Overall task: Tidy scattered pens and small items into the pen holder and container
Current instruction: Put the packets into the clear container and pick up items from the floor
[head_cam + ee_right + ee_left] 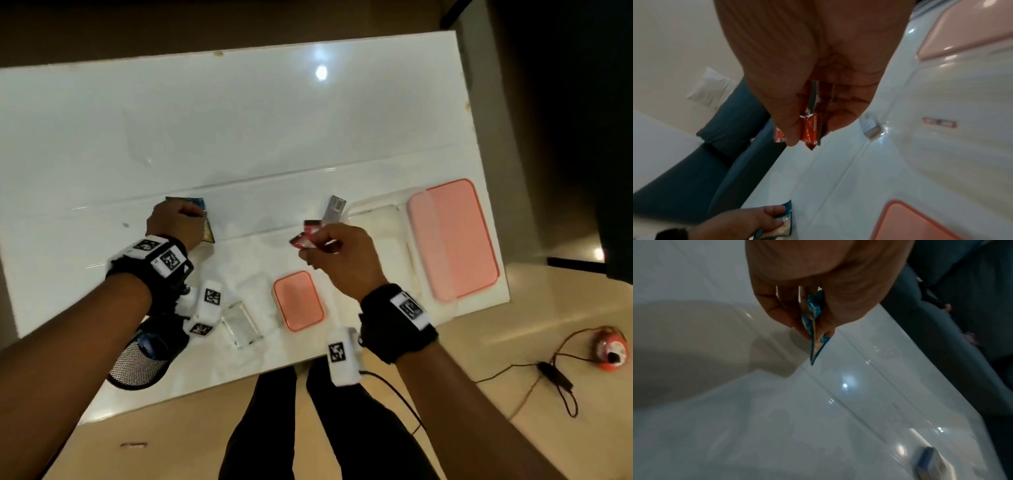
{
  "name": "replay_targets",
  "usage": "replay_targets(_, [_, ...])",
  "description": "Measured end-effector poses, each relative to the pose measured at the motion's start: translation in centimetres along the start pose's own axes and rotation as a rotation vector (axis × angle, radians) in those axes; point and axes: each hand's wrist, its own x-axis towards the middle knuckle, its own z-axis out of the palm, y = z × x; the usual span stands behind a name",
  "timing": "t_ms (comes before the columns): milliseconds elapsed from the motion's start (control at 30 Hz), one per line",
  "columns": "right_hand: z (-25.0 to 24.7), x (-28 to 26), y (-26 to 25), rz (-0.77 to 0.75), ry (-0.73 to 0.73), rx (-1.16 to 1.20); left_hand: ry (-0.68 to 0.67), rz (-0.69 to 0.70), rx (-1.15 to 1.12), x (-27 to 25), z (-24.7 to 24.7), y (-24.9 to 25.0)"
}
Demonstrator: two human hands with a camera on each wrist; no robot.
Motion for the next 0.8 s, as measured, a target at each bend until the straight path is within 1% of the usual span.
replay_targets(67, [-2.8,-1.4,0.8,0.03,0.085,0.139,0.018,0.108,-0.042,-1.8,0.8,1.3])
replay_targets(100, [-4.2,-1.8,1.1,0.056,0.137,0.196,0.0,0.156,-0.092,-2.9,1.4,2.0])
replay_targets(167, [-6.7,-2.1,2.3,0.113,0.245,0.23,-0.06,0.259,-0.195,-5.6,2.8,3.6])
replay_targets(233, [-8.5,-1.3,3.7,0.161,0.296,0.2,-0.128,0.324,-0.27,-8.3,4.4,5.2])
replay_targets(300, [-9.1,0.3,5.2,0.158,0.291,0.137,-0.187,0.348,-0.33,-10.7,5.9,6.5])
replay_targets(433, [-8.9,3.9,6.7,0.073,0.216,-0.053,-0.259,0.351,-0.405,-14.2,9.0,8.5])
replay_targets(500, [-8.8,4.9,6.7,0.069,0.184,-0.098,-0.295,0.348,-0.397,-15.4,10.1,9.5])
replay_targets(567, [-9.3,5.3,6.7,0.099,0.157,-0.19,-0.315,0.358,-0.336,-16.2,11.1,10.3])
replay_targets(667, [-10.1,4.8,7.4,0.115,0.112,-0.289,-0.296,0.392,-0.261,-16.7,12.0,11.2])
replay_targets(733, [-10.8,3.5,7.9,0.089,0.085,-0.291,-0.235,0.423,-0.184,-16.6,12.4,11.6])
replay_targets(800, [-11.1,1.8,8.4,0.054,0.052,-0.303,-0.171,0.488,-0.082,-16.4,12.6,12.1])
